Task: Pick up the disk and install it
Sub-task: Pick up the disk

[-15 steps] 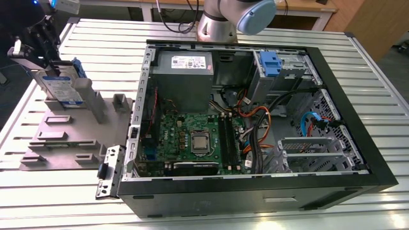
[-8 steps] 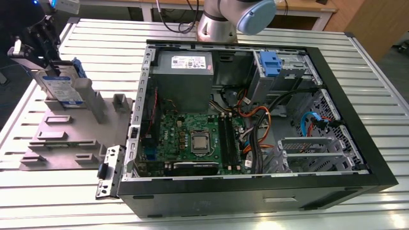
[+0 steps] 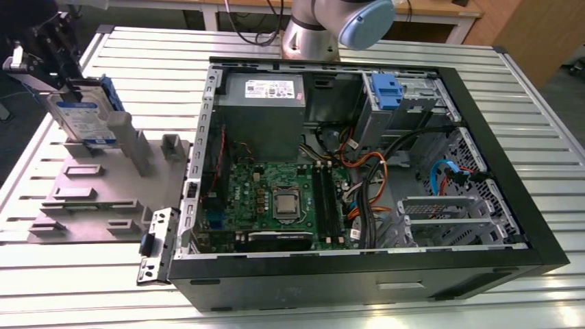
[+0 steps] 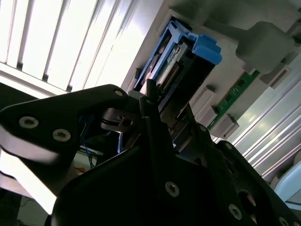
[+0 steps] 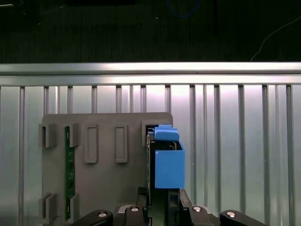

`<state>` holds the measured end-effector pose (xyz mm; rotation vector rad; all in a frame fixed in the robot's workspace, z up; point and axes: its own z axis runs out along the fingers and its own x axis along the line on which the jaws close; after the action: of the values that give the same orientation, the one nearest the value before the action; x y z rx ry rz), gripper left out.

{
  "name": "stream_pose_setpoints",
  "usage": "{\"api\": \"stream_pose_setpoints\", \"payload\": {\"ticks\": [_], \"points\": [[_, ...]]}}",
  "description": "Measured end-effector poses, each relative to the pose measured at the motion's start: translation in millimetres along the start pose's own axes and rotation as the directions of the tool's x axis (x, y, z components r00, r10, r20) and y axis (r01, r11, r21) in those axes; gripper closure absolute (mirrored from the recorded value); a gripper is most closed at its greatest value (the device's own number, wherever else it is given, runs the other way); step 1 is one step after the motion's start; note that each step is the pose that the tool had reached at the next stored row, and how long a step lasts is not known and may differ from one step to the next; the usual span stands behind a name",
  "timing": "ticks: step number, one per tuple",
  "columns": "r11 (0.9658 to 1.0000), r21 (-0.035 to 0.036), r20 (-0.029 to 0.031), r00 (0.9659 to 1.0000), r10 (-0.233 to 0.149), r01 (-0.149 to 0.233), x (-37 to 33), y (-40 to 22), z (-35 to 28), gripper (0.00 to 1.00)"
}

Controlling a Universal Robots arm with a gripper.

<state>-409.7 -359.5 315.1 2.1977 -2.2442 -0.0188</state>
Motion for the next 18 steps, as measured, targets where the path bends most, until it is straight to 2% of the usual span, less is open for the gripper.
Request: {"api": "stream_pose_setpoints", "payload": {"ticks": [18], "points": [[1.0000, -0.0005, -0.0003, 1.0000, 0.000, 0.000, 0.0, 0.0, -2.8, 0.65]]}}
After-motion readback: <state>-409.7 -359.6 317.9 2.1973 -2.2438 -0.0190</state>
